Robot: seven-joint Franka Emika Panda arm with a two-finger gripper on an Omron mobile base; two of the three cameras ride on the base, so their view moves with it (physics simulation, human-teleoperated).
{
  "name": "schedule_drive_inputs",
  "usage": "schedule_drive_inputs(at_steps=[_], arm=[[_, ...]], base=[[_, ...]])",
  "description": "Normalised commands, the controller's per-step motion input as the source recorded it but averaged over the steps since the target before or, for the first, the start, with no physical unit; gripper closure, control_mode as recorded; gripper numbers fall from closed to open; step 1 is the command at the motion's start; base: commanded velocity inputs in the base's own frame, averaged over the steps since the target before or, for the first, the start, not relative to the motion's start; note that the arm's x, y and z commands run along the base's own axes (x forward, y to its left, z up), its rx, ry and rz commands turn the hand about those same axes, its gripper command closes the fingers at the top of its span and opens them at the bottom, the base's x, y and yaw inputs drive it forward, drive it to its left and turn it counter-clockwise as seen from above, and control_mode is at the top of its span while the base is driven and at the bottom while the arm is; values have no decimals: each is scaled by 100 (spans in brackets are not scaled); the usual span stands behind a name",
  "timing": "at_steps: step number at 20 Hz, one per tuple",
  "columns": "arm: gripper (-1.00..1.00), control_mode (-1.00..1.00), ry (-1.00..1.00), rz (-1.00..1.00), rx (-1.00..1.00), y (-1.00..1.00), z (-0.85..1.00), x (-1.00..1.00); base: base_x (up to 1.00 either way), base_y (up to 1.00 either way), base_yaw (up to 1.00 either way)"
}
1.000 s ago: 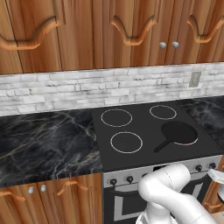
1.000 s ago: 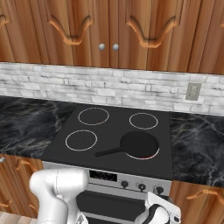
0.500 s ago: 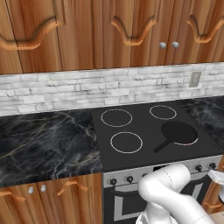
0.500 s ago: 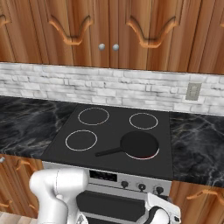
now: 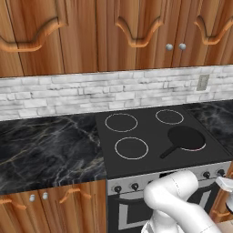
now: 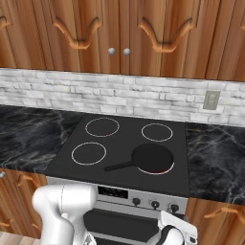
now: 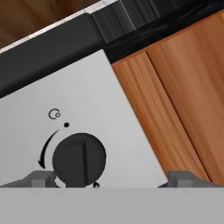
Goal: Turn off the front right burner of the stove.
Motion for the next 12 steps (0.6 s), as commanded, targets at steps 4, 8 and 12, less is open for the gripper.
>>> schedule_drive_inputs(at_steps=[4, 8, 12], arm=[[-100, -100, 0, -2, -1, 14, 1, 5], [-100, -100, 0, 0, 0, 10, 0, 9], [-100, -100, 0, 0, 0, 1, 2, 9]], base=[[0, 0, 0], [0, 0, 0], [0, 0, 0]])
